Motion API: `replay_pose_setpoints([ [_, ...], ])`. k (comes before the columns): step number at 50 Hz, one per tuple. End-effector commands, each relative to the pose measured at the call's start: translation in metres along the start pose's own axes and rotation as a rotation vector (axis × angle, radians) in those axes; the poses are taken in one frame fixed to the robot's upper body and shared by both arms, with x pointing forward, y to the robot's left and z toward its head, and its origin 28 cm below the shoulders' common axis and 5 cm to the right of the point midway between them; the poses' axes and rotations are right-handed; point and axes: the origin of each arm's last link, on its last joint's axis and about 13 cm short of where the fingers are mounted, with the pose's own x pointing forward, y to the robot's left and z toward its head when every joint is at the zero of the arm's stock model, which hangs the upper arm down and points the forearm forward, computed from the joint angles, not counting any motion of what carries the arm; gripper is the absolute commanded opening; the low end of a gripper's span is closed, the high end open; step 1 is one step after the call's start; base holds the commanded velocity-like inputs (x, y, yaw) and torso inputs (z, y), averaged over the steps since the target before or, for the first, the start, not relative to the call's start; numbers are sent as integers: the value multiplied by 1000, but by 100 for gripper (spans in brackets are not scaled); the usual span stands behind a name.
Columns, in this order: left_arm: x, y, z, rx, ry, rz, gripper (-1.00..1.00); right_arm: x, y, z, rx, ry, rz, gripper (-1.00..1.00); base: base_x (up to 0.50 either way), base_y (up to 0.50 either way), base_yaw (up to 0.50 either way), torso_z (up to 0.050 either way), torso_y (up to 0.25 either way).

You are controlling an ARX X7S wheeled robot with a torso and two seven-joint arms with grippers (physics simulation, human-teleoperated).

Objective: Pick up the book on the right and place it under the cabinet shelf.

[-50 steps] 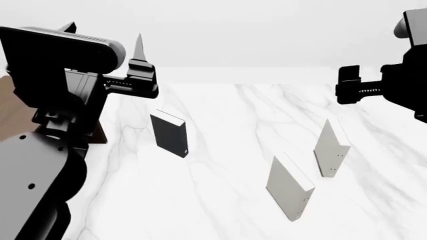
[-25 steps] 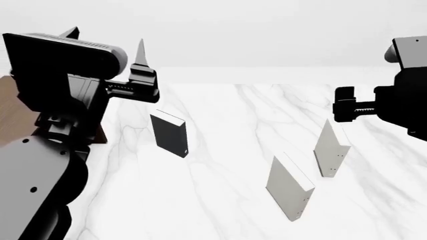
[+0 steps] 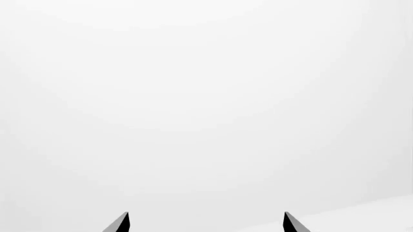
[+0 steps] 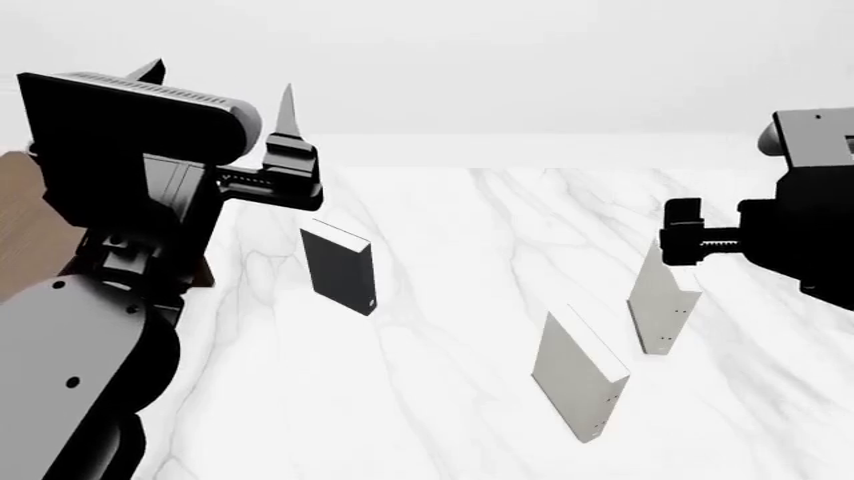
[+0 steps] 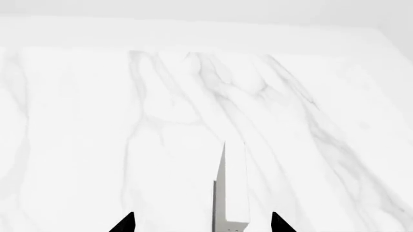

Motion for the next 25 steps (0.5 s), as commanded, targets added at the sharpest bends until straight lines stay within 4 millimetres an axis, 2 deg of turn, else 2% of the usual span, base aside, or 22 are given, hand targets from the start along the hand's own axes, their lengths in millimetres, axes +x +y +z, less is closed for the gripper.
replay_pose_setpoints([
  [1, -2, 0, 0, -2, 1, -2, 100, 5, -1, -7, 8, 9, 0, 100, 0, 0, 0, 0, 0],
  [25, -1, 0, -1, 5, 8, -4, 100, 23, -7, -13, 8, 18, -53, 100, 0, 0, 0, 0, 0],
])
